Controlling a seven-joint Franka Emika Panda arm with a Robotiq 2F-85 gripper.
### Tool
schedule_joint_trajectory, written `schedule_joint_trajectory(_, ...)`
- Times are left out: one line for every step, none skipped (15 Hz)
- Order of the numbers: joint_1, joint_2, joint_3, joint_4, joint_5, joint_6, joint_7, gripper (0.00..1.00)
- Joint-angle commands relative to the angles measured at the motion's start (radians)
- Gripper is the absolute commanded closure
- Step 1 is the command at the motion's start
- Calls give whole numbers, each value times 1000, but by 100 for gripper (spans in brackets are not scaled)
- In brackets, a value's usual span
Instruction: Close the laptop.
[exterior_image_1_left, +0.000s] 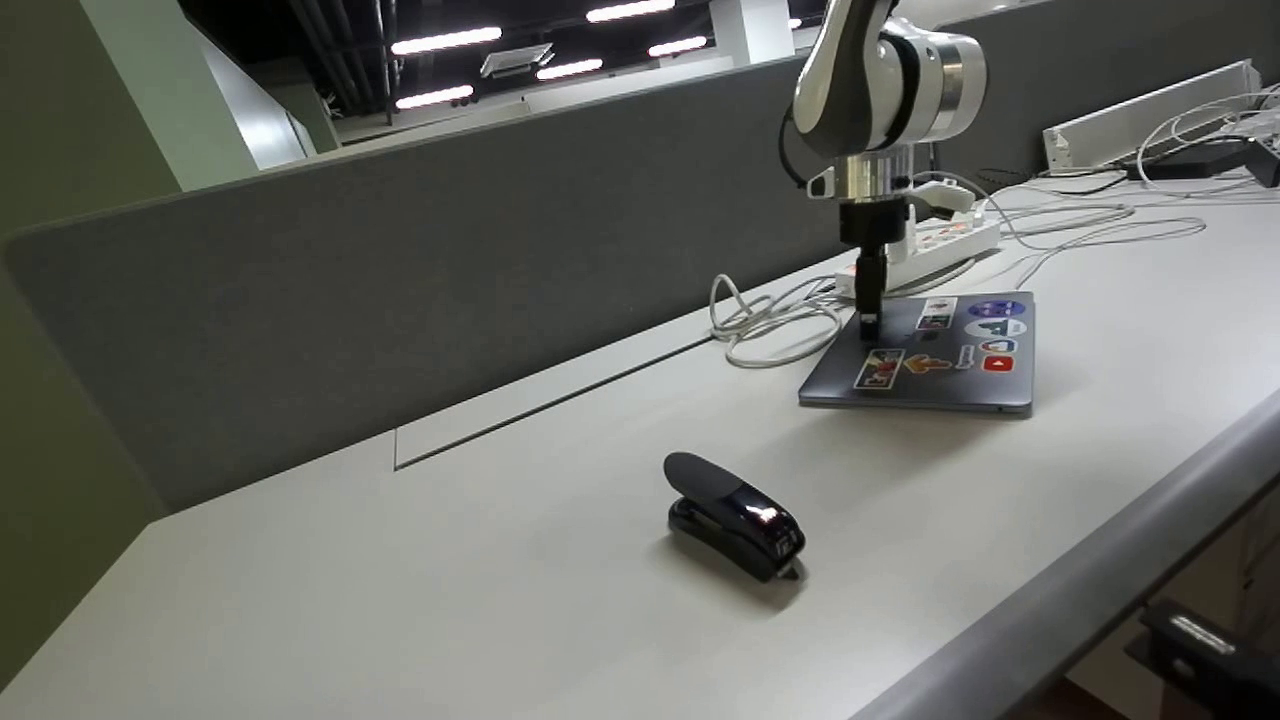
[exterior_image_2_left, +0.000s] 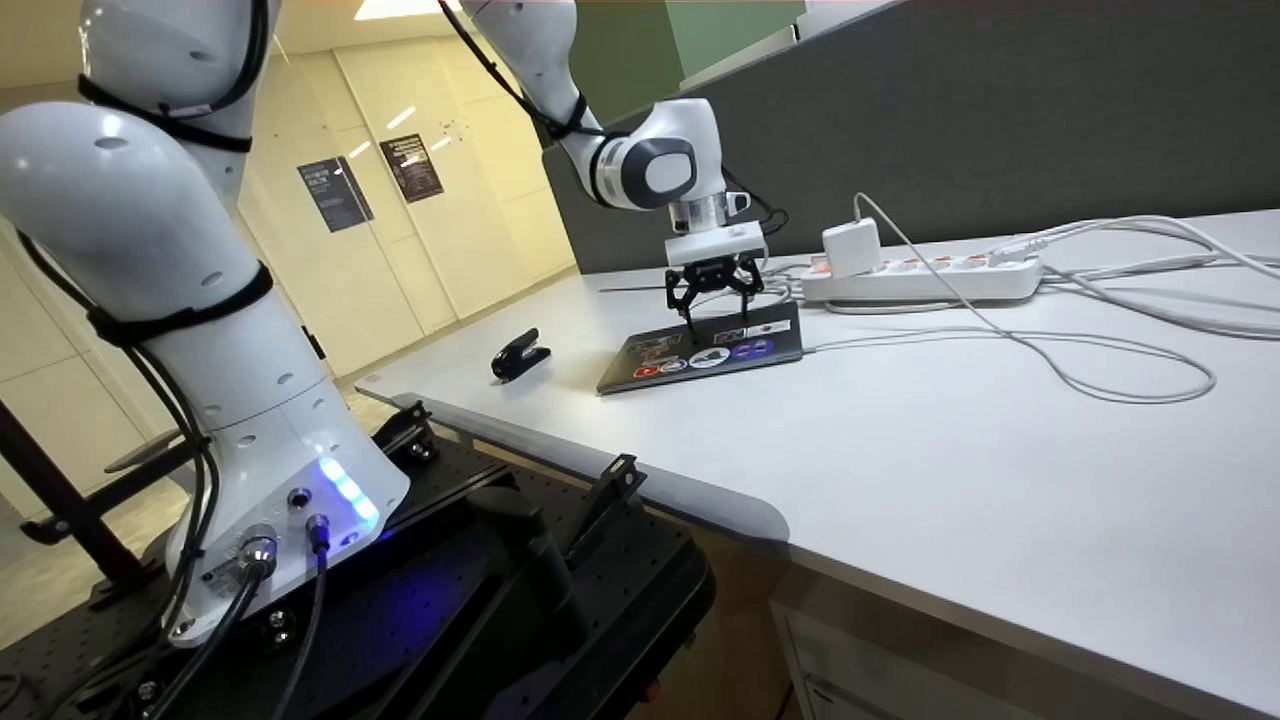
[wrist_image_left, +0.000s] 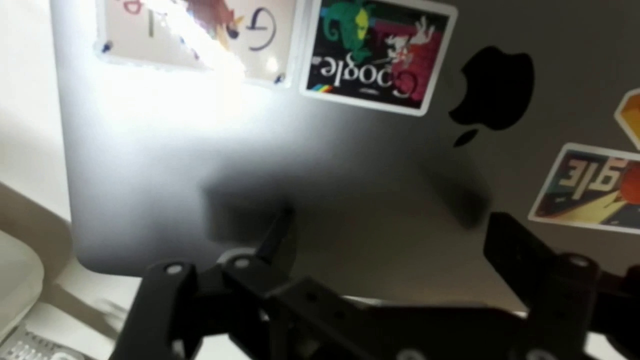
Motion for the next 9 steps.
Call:
schedule_joint_trajectory(45,-103,-45,-36,-22,-78,173,0)
schedule_joint_trajectory(56,-131,-57,-48,-27,-98,215,0)
schedule_joint_trajectory(62,-162,-65,-63,-32,-112,245,0)
schedule_joint_trajectory(69,-199,-73,-85,-40,-127,269,0)
schedule_joint_trajectory(77,-242,-80,-117,-47,-129,293,0)
schedule_joint_trajectory(80,-278,-83,-145,-55,-134,306,0)
schedule_joint_trajectory(80,-323,-84,-185,-62,-143,314,0)
schedule_joint_trajectory(79,-358,-84,-214,-67,-158,310,0)
schedule_joint_trajectory(81,-392,-93,-241,-97,-225,297,0)
